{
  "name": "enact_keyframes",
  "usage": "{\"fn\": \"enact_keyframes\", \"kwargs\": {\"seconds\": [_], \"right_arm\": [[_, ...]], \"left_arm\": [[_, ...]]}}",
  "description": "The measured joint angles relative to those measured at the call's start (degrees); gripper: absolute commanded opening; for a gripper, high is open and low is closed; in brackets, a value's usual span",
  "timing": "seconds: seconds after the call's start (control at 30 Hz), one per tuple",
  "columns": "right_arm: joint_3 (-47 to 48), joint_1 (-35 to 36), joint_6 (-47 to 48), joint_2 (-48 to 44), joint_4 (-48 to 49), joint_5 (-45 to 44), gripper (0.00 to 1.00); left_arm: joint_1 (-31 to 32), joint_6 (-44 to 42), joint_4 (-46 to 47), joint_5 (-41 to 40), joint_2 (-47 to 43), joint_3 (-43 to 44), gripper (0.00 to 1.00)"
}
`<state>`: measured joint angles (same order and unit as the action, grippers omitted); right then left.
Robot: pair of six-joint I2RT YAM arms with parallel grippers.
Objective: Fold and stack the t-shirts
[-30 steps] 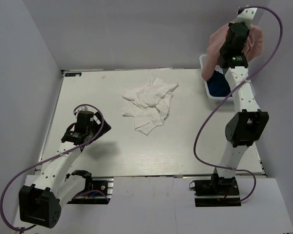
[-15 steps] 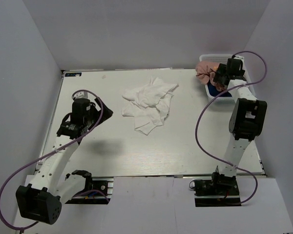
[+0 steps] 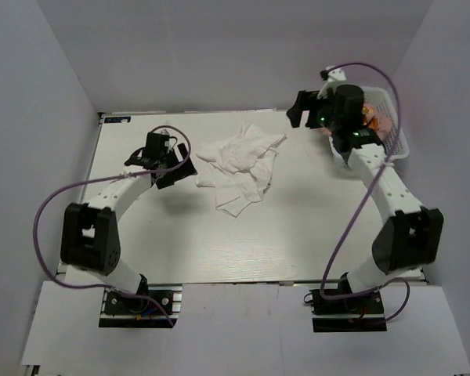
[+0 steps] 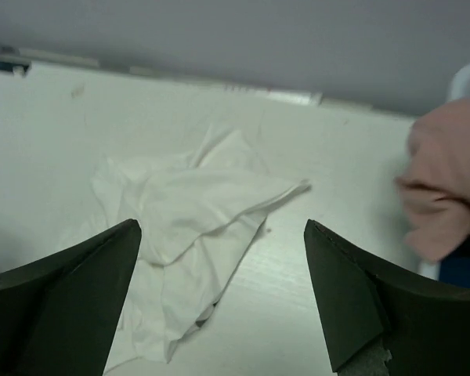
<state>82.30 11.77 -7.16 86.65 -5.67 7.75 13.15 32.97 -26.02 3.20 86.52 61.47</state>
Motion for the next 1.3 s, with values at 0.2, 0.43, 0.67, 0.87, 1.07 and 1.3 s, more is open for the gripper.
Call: {"fn": "enact_keyframes", "kwargs": {"seconds": [0.2, 0.43, 0.67, 0.87, 1.07, 1.3], "right_arm": [[-0.33, 4.33, -2.01, 15.80, -2.93, 1.01, 0.90], [1.70, 6.80, -5.75, 28.94, -6.38, 0.00, 0.86], [3.02, 6.73, -7.85, 34.91, -0.39, 0.44, 0.71], [5.14, 7.10, -8.48, 39.87, 7.56, 1.57, 0.00], [3.87, 7.56, -6.78, 37.42, 9.25, -0.24, 0.00], [-13.79, 8.59, -2.64, 2.95, 10.69, -4.76, 0.00]], "left_arm": [[1.33, -2.14, 0.92, 0.31, 13.77, 6.99, 0.95], [3.04, -4.04, 1.38, 0.44, 25.68, 14.10, 0.76], [5.46, -5.66, 3.43, 2.40, 26.64, 13.86, 0.15], [6.32, -6.49, 4.17, 2.99, 28.33, 15.43, 0.00], [6.36, -7.58, 3.76, -1.46, 24.46, 16.46, 0.00], [7.06, -8.28, 7.48, -4.50, -8.17, 11.50, 0.00]]}}
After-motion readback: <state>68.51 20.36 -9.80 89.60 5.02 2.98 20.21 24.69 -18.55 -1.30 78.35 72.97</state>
